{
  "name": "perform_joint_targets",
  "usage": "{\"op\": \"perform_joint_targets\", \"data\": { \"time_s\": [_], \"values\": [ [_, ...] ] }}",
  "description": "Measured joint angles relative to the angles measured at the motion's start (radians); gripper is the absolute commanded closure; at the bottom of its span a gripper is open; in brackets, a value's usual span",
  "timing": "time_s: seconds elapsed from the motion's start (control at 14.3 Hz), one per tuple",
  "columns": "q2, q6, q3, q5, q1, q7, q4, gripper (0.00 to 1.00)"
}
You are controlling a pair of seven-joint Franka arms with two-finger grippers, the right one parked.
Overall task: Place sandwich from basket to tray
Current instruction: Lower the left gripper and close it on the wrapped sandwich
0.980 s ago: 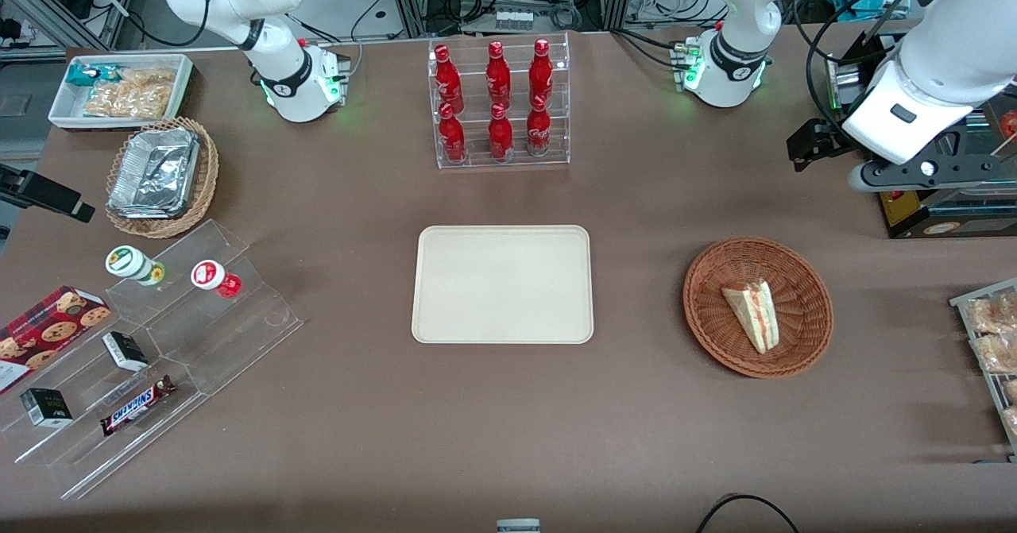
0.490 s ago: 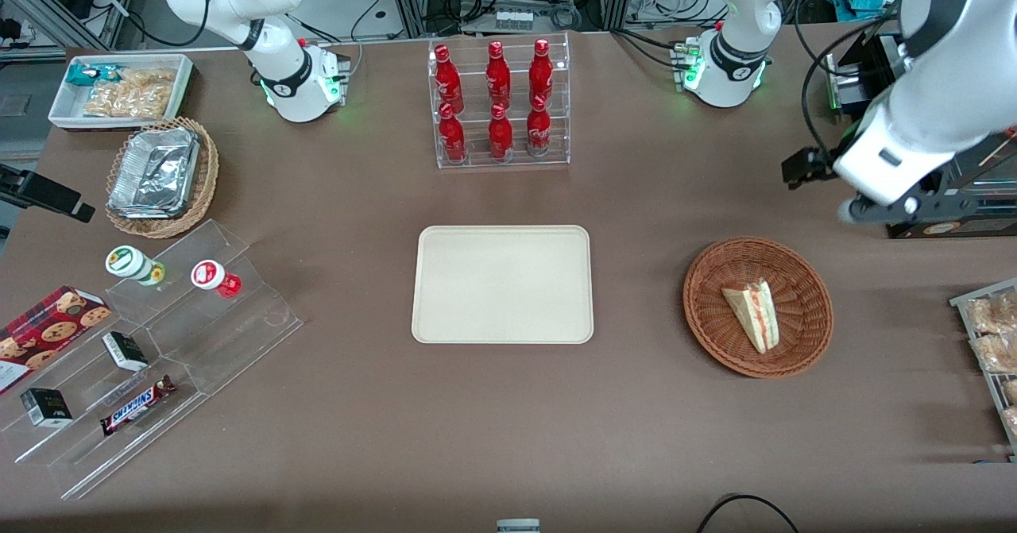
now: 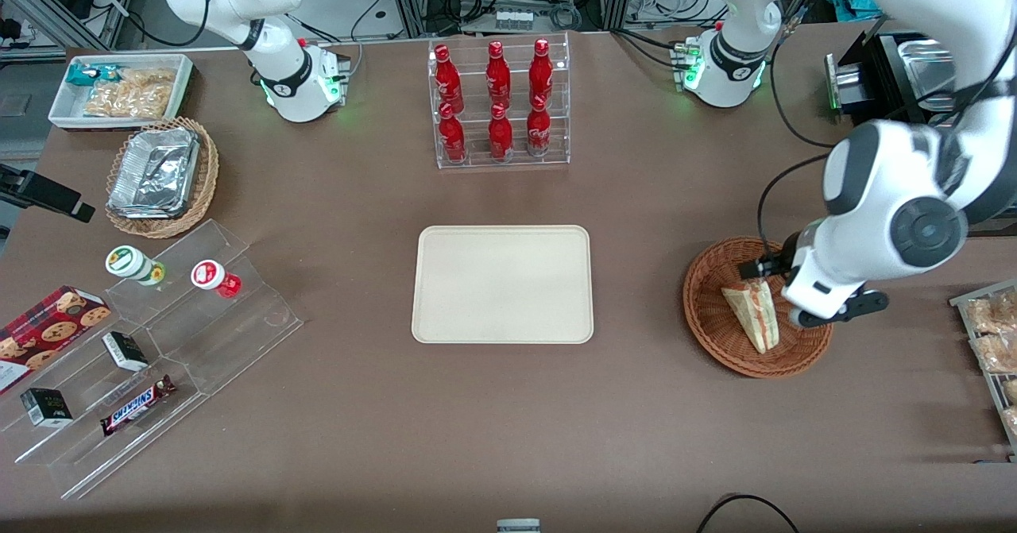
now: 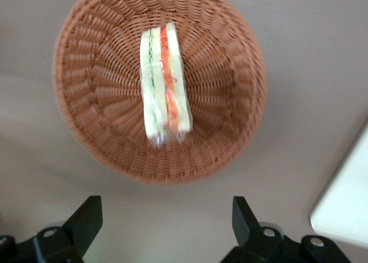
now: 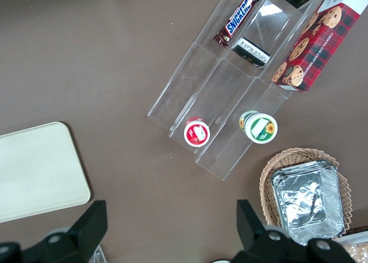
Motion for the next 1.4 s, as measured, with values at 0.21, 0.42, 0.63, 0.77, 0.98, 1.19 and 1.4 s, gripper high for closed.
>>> {"op": "perform_joint_targets", "data": {
  "time_s": [0.21, 0.42, 0.63, 0.77, 0.98, 1.19, 1.4],
  "values": [
    [0.004, 0.159, 0.005, -0.001, 0.030, -0.064, -0.126, 0.00],
    [0.011, 0.217, 0.004, -0.001, 0.031, -0.164, -0.154, 0.00],
    [0.030, 0.253, 0.003, -0.001, 0.029, -0.189, -0.162, 0.00],
    [0.049, 0.296, 0.004, -0.001, 0.029, -0.192, -0.172, 0.00],
    [0.081, 0.361, 0.008, -0.001, 0.031, -0.194, -0.182, 0.00],
    [0.114, 0.419, 0.013, -0.001, 0.032, -0.194, -0.184, 0.60],
    [0.129, 0.432, 0.025, -0.001, 0.033, -0.195, -0.184, 0.78]
  ]
}}
